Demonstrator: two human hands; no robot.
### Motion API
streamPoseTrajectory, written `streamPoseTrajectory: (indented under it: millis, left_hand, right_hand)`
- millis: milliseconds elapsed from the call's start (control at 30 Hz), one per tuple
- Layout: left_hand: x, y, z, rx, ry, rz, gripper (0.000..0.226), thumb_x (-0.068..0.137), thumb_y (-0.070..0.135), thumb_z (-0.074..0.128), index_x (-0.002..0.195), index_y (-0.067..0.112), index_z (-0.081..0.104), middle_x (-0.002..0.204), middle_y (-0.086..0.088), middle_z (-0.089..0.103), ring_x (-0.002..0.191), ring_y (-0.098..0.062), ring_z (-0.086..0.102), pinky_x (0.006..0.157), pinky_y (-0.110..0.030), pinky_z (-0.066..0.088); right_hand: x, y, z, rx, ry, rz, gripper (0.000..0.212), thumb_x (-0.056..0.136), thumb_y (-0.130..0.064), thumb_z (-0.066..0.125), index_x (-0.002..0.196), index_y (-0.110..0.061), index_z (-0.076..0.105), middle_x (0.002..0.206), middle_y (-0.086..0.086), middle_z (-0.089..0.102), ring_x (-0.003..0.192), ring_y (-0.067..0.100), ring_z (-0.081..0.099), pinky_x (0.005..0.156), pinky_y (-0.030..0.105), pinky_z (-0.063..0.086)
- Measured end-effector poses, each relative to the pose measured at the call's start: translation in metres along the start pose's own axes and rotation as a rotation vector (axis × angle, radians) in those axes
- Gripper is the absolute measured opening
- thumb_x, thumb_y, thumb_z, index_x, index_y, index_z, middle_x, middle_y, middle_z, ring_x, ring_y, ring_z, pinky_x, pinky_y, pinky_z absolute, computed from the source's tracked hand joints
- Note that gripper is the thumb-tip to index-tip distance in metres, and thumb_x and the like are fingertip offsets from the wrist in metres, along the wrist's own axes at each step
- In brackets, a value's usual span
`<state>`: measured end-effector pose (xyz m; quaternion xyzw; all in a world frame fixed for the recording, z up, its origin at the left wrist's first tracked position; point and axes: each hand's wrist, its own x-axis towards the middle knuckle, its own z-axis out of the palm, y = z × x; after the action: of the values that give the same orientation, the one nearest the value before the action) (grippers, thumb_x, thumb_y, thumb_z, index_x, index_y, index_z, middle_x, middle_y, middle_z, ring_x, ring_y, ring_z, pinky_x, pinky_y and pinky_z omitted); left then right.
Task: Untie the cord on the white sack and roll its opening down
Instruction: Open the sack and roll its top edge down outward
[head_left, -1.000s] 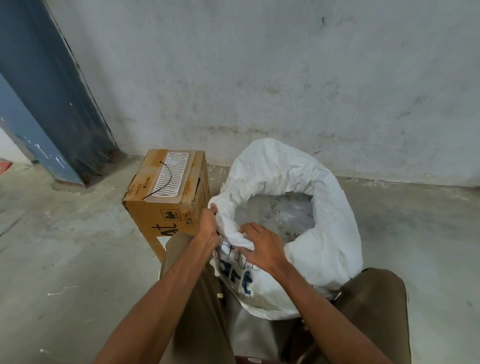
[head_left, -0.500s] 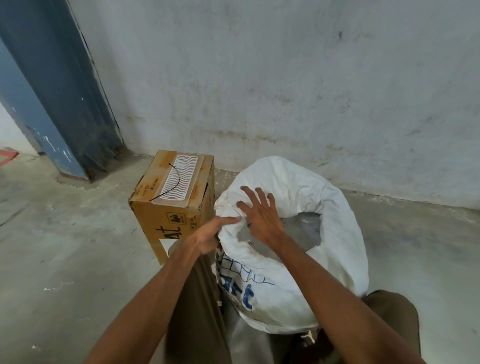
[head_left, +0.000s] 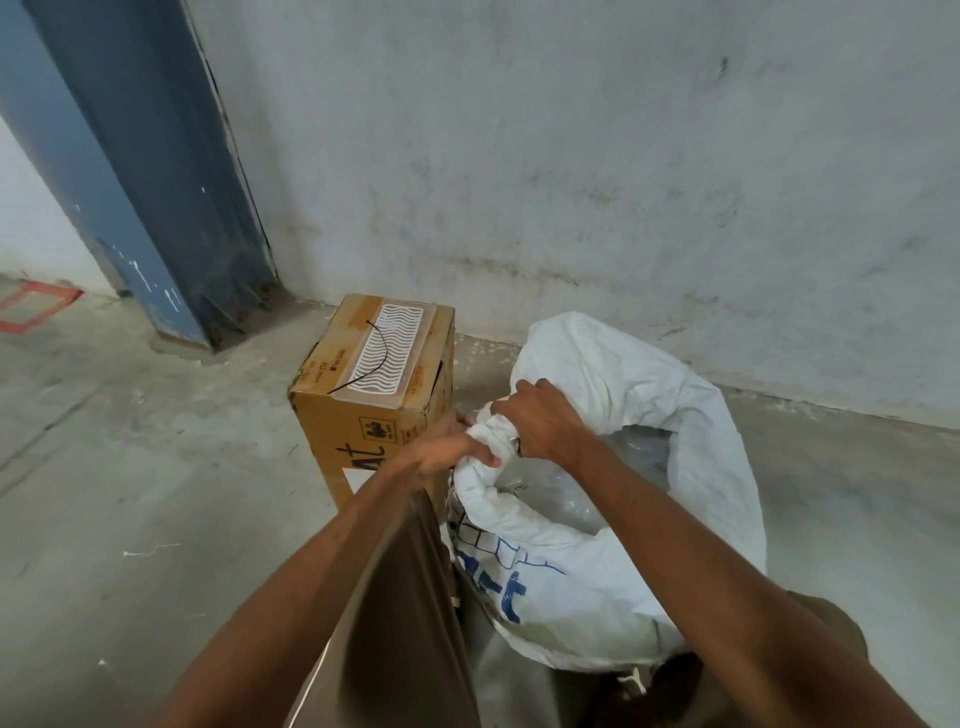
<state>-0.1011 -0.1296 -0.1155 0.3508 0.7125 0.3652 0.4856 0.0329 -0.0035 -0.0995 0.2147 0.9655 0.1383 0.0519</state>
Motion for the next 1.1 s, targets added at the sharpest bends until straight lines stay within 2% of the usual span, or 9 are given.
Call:
streamPoseTrajectory:
  millis: [100, 233, 300, 433, 633, 767, 900, 1000, 1100]
  left_hand:
    - [-0.002, 0.010, 0.012, 0.157, 0.061, 0.077, 0.069, 0.070, 0.020, 0.083, 0.130, 0.019, 0.048, 0.124, -0.005, 0.060, 0.109, -0.022, 0.058, 0.090, -0.036, 0.050]
    - [-0.008, 0.014, 0.039, 0.797, 0.325, 0.229, 0.088, 0.048, 0.061, 0.085, 0.119, 0.021, 0.054, 0.109, 0.002, 0.058, 0.098, -0.020, 0.059, 0.075, -0.033, 0.052]
    - [-0.013, 0.016, 0.049, 0.925, 0.418, 0.266, 0.071, 0.058, 0.050, 0.085, 0.114, 0.018, 0.054, 0.103, 0.001, 0.059, 0.093, -0.020, 0.060, 0.068, -0.032, 0.049]
    - [-0.001, 0.020, 0.039, 0.558, 0.236, 0.228, 0.020, 0.064, 0.018, 0.071, 0.082, 0.013, 0.064, 0.075, 0.001, 0.064, 0.070, -0.021, 0.062, 0.062, -0.038, 0.057]
    - [0.012, 0.016, 0.004, 0.118, -0.075, -0.121, 0.047, 0.072, -0.008, 0.064, 0.117, 0.007, 0.060, 0.107, -0.019, 0.066, 0.100, -0.034, 0.065, 0.087, -0.046, 0.058]
    - [0.028, 0.009, 0.005, 0.200, -0.205, -0.172, 0.060, 0.068, 0.003, 0.076, 0.126, 0.006, 0.061, 0.122, -0.016, 0.068, 0.110, -0.033, 0.066, 0.100, -0.046, 0.054]
    - [0.037, 0.027, 0.012, 0.759, 0.024, 0.068, 0.093, 0.065, 0.043, 0.086, 0.144, 0.013, 0.046, 0.139, -0.006, 0.055, 0.120, -0.029, 0.057, 0.095, -0.037, 0.049]
    - [0.030, 0.037, 0.038, 1.190, 0.348, 0.311, 0.100, 0.062, 0.057, 0.080, 0.142, 0.015, 0.038, 0.137, -0.011, 0.049, 0.123, -0.032, 0.051, 0.099, -0.044, 0.044]
    - [0.037, 0.037, 0.067, 1.207, 0.372, 0.275, 0.093, 0.063, 0.048, 0.081, 0.140, 0.017, 0.037, 0.136, -0.012, 0.049, 0.126, -0.033, 0.047, 0.105, -0.046, 0.041]
  right_hand:
    - [0.000, 0.001, -0.010, -0.065, -0.069, 0.039, 0.030, 0.083, -0.034, 0.071, 0.109, -0.023, 0.064, 0.108, -0.001, 0.067, 0.109, 0.020, 0.059, 0.094, 0.038, 0.036]
    - [0.003, -0.001, -0.023, -0.061, -0.145, 0.090, 0.035, 0.085, -0.033, 0.067, 0.117, -0.021, 0.059, 0.115, -0.002, 0.065, 0.108, 0.021, 0.062, 0.100, 0.041, 0.037]
    - [0.005, -0.001, -0.031, -0.095, -0.212, 0.092, 0.033, 0.083, -0.030, 0.070, 0.112, -0.019, 0.062, 0.113, -0.001, 0.066, 0.104, 0.021, 0.064, 0.095, 0.038, 0.041]
    - [0.011, 0.001, -0.033, -0.045, -0.317, 0.111, 0.052, 0.065, -0.027, 0.086, 0.110, -0.015, 0.063, 0.111, 0.001, 0.066, 0.100, 0.020, 0.064, 0.082, 0.034, 0.041]
    - [-0.008, 0.035, -0.005, 0.034, -0.001, -0.049, 0.105, 0.055, -0.027, 0.092, 0.147, -0.022, 0.042, 0.157, 0.008, 0.034, 0.148, 0.032, 0.024, 0.121, 0.052, 0.017]
    - [-0.013, 0.053, 0.022, 0.149, -0.024, -0.025, 0.071, 0.066, -0.029, 0.086, 0.131, -0.014, 0.062, 0.142, 0.009, 0.058, 0.143, 0.031, 0.040, 0.123, 0.047, 0.013]
    - [-0.015, 0.053, 0.013, 0.224, -0.084, 0.122, 0.037, 0.077, -0.022, 0.071, 0.113, -0.013, 0.067, 0.113, 0.010, 0.069, 0.108, 0.029, 0.064, 0.095, 0.035, 0.046]
    - [-0.005, 0.049, 0.000, 0.146, -0.102, 0.154, 0.035, 0.076, -0.028, 0.072, 0.109, -0.017, 0.066, 0.106, 0.006, 0.069, 0.097, 0.027, 0.069, 0.079, 0.035, 0.050]
    - [0.006, 0.050, -0.015, 0.164, -0.256, 0.211, 0.042, 0.063, -0.030, 0.083, 0.101, -0.018, 0.069, 0.095, 0.001, 0.071, 0.080, 0.021, 0.067, 0.065, 0.030, 0.046]
